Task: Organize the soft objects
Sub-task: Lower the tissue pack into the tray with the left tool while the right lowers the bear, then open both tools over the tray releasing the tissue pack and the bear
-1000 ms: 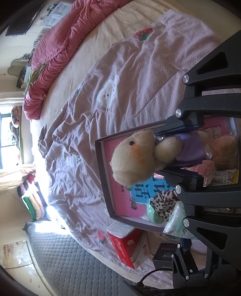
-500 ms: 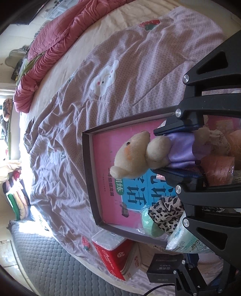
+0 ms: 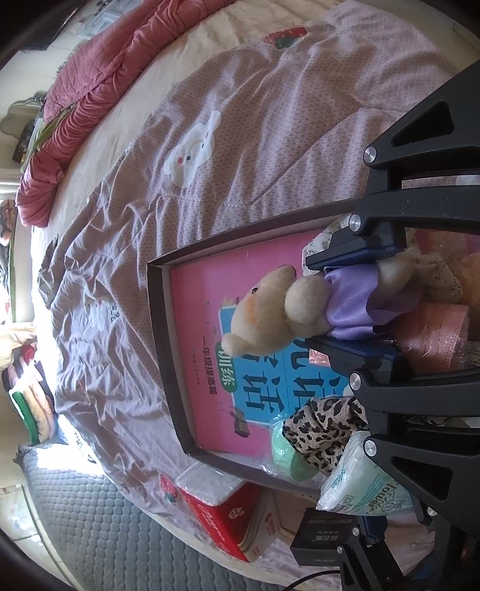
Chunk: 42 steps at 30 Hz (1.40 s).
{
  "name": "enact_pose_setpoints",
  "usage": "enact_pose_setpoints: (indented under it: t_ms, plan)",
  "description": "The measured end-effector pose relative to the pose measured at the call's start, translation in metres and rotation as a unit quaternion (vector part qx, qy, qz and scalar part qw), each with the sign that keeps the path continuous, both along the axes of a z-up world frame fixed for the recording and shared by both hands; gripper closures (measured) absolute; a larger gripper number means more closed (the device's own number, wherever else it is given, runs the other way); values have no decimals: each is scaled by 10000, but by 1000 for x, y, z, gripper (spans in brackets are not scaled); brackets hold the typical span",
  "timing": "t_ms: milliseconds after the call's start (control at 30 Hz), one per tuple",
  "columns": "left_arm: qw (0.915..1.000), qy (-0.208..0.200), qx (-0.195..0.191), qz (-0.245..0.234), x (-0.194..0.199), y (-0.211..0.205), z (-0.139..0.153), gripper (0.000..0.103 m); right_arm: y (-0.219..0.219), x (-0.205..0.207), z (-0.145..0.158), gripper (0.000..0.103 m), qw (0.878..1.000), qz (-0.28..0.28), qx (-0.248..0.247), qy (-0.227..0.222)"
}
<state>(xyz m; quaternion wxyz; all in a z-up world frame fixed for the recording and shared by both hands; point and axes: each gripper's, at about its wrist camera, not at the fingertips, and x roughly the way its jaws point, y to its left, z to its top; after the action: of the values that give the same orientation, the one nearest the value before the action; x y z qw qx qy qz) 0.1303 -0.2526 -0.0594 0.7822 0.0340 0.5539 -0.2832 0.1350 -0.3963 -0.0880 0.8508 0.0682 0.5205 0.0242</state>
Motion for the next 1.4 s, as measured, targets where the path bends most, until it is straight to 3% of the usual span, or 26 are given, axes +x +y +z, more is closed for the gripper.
enact_pose_setpoints:
  t_ms: [800, 1300, 1400]
  plan:
    - [9996, 86, -250, 118, 7, 2, 0, 62, -10, -12, 18, 49, 9993, -179, 228, -248]
    - [9996, -27, -274, 79, -1, 6, 12, 47, -13, -27, 36, 44, 9974, -390, 318, -514]
    - [9995, -56, -283, 94, -3, 9, 17, 45, -12, -31, 43, 39, 9968, -414, 322, -600]
